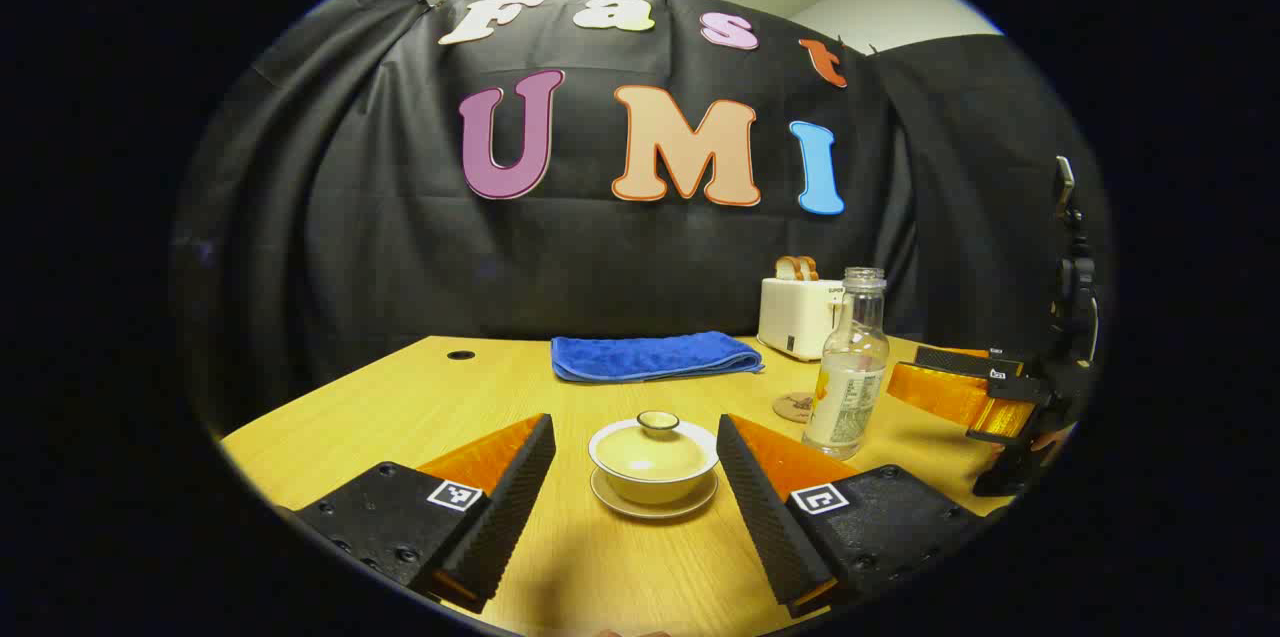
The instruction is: Open the teacup lid with one hand, grasp the water bottle and pour water into the teacup with the other hand; after pouring, place the water bottle on the coaster and then close the teacup lid.
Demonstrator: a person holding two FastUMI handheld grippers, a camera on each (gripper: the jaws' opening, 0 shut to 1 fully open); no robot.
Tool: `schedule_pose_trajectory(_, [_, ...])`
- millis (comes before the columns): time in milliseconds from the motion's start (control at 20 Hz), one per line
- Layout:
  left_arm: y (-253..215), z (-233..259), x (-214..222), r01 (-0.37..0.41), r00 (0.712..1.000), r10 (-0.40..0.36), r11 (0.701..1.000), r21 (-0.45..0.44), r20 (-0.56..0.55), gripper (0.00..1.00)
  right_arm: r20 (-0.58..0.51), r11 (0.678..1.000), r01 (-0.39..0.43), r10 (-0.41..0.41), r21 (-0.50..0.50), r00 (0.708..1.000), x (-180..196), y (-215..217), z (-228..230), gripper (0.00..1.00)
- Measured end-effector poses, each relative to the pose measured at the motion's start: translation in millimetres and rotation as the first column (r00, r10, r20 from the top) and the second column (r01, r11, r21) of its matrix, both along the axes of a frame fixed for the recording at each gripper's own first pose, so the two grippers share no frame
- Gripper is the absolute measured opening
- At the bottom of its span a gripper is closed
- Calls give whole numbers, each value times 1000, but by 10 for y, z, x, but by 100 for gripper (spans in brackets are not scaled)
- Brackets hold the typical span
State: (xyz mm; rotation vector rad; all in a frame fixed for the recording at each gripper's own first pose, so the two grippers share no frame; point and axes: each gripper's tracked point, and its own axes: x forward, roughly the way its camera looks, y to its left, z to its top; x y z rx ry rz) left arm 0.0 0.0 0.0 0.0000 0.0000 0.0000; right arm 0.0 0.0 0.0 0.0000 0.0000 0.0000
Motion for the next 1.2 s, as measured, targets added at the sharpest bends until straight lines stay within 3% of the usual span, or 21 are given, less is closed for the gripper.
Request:
schedule_pose_trajectory(250, [11,12,-14,-9,1000,8,1000,18,2,95,0,1000,1,-1,-5,1000,-11,10,-3,91])
schedule_pose_trajectory(550, [17,30,-6,-17,1000,16,1000,24,21,96,-1,1000,27,-27,-6,1000,-3,-38,8,85])
schedule_pose_trajectory(800, [18,32,7,-24,999,23,999,31,38,94,-2,1000,29,-29,-6,1000,-5,-34,7,92])
schedule_pose_trajectory(850, [12,34,21,-20,999,19,999,31,39,97,-2,1000,29,-29,-5,1000,-9,-40,2,85])
schedule_pose_trajectory(900, [2,36,15,-13,999,11,999,32,41,94,-2,1000,30,-30,-5,1000,-11,-39,8,88])
schedule_pose_trajectory(1200, [-6,-7,8,12,999,-13,999,31,31,95,-3,1000,29,-29,-6,1000,-12,-35,9,88])
